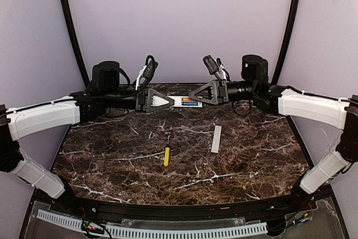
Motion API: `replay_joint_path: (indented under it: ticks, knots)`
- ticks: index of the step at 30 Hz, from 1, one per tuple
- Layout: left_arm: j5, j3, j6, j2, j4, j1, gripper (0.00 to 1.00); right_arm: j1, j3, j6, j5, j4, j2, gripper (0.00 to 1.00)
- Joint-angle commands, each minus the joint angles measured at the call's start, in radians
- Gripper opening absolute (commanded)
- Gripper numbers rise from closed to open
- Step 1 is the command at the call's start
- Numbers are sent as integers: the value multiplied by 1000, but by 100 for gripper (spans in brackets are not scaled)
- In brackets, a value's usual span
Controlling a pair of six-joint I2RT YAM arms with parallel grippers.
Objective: Unload the batteries from the remote control
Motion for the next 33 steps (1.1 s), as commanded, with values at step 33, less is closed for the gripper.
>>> replay_joint_path:
  ticks: [33]
  knots:
    - [-937,15,526,-213,-592,199,0,462,533,106,1071,-870,533,64]
